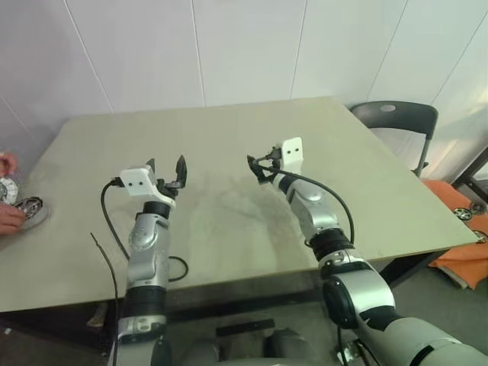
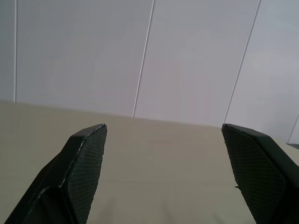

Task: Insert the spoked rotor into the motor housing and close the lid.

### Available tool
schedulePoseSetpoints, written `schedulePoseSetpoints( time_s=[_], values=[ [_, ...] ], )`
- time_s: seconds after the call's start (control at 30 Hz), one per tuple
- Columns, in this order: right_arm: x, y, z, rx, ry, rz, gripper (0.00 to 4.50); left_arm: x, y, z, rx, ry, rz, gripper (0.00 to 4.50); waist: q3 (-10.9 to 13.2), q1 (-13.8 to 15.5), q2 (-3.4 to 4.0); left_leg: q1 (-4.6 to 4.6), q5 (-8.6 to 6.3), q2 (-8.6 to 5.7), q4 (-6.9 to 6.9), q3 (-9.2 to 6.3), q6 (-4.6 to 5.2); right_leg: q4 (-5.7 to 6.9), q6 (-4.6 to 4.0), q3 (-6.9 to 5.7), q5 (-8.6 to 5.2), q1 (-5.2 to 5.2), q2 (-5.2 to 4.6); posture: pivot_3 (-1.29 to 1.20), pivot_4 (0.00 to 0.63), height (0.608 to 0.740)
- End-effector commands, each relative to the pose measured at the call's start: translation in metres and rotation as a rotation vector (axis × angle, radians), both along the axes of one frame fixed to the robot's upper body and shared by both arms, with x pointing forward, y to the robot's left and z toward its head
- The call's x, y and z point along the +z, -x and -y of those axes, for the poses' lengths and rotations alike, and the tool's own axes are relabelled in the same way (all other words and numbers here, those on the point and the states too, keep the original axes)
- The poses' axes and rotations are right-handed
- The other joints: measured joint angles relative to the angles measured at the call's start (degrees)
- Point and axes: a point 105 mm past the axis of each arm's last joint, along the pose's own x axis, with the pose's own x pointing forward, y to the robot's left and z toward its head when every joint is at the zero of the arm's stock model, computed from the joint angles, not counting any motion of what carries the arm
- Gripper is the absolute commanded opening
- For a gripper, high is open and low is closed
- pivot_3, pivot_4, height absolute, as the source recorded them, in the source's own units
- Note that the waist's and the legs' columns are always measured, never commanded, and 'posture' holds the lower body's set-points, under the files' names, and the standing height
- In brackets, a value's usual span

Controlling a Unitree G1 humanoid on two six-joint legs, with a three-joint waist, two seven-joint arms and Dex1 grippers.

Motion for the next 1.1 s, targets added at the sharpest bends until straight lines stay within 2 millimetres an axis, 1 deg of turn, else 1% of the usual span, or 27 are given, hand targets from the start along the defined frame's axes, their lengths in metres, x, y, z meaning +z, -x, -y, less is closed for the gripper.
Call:
schedulePoseSetpoints(
  time_s=[0.03,0.1,0.23,0.37,0.4,0.53,0.67,0.73,0.83,0.93,1.0,1.1],
  values=[
    [0.023,-0.005,-0.002,0.000,-0.015,0.070,4.44,0.022,0.002,-0.003,0.015,0.037,0.076,4.18,0.00,0.02,0.00,0.00,0.00,0.00,0.00,0.00,0.00,0.00,0.00,0.00,0.00,0.00,0.00,0.00,0.000,0.740],
    [0.021,-0.005,-0.003,-0.001,-0.015,0.065,4.44,0.023,0.002,-0.006,0.025,0.069,0.078,4.18,0.00,0.07,0.00,-0.01,0.00,0.00,0.00,0.01,0.00,-0.01,0.00,0.01,0.00,0.00,-0.02,0.00,0.000,0.740],
    [0.023,-0.001,-0.009,0.026,-0.010,0.086,4.44,0.026,0.001,-0.008,0.024,0.044,0.077,4.18,0.00,0.06,0.00,0.00,0.00,0.00,0.00,0.00,0.00,0.00,0.00,0.00,0.00,0.00,-0.01,0.00,0.000,0.740],
    [0.019,-0.005,0.003,-0.026,-0.023,0.065,4.44,0.025,0.001,-0.008,0.022,0.038,0.069,4.18,0.00,0.05,0.00,0.00,0.00,0.00,0.00,0.00,0.00,0.00,0.00,0.00,0.00,0.00,0.00,0.00,0.000,0.740],
    [0.018,-0.005,0.004,-0.031,-0.025,0.061,4.44,0.024,0.001,-0.008,0.022,0.039,0.065,4.18,0.00,0.05,0.00,0.00,0.00,0.00,0.00,0.00,0.00,0.00,0.00,0.00,0.00,0.00,-0.01,0.00,0.000,0.740],
    [0.020,-0.001,-0.005,0.001,-0.016,0.076,4.44,0.024,-0.001,-0.002,-0.010,0.051,0.055,4.18,0.00,0.05,0.00,0.00,0.00,0.00,0.00,0.00,0.00,0.00,0.00,0.00,0.00,0.00,-0.01,0.00,0.000,0.740],
    [0.017,-0.005,0.008,-0.057,-0.036,0.048,4.44,0.025,0.000,-0.001,-0.022,0.047,0.055,4.18,0.00,0.05,0.00,-0.01,0.00,-0.01,0.00,0.00,0.00,0.00,0.00,0.00,0.00,0.00,0.00,0.00,0.000,0.740],
    [0.012,-0.005,0.008,-0.068,-0.045,0.023,4.44,0.023,-0.001,-0.004,-0.010,0.051,0.044,4.18,0.00,0.06,0.00,-0.01,0.00,0.00,0.00,0.00,0.00,0.00,0.00,0.00,0.00,0.00,0.00,0.00,0.000,0.740],
    [0.017,-0.003,0.005,-0.045,-0.044,0.051,4.44,0.027,-0.004,-0.002,-0.018,0.041,0.055,4.18,0.00,0.05,0.00,0.00,0.00,0.00,0.00,0.00,0.00,0.00,0.00,0.00,0.00,0.00,0.00,0.00,0.000,0.740],
    [0.017,-0.007,0.010,-0.062,-0.052,0.035,4.44,0.029,-0.005,-0.003,-0.006,0.053,0.068,4.18,0.00,0.05,0.00,0.00,0.00,-0.01,0.00,0.01,0.00,0.00,0.00,0.00,0.00,0.00,0.00,0.00,0.000,0.740],
    [0.019,-0.007,0.006,-0.049,-0.049,0.038,4.44,0.026,-0.005,-0.002,-0.003,0.059,0.064,4.18,0.00,0.04,0.00,0.00,0.00,0.00,0.00,0.01,0.00,0.00,0.00,0.00,0.00,0.01,0.00,0.00,0.000,0.740],
    [0.026,-0.006,0.002,-0.026,-0.059,0.056,4.44,0.029,-0.006,0.001,-0.018,0.065,0.072,4.18,0.00,0.01,0.00,0.00,0.00,0.00,0.00,0.00,0.00,0.00,0.00,0.00,0.00,0.00,0.01,0.00,0.000,0.740]
  ],
)
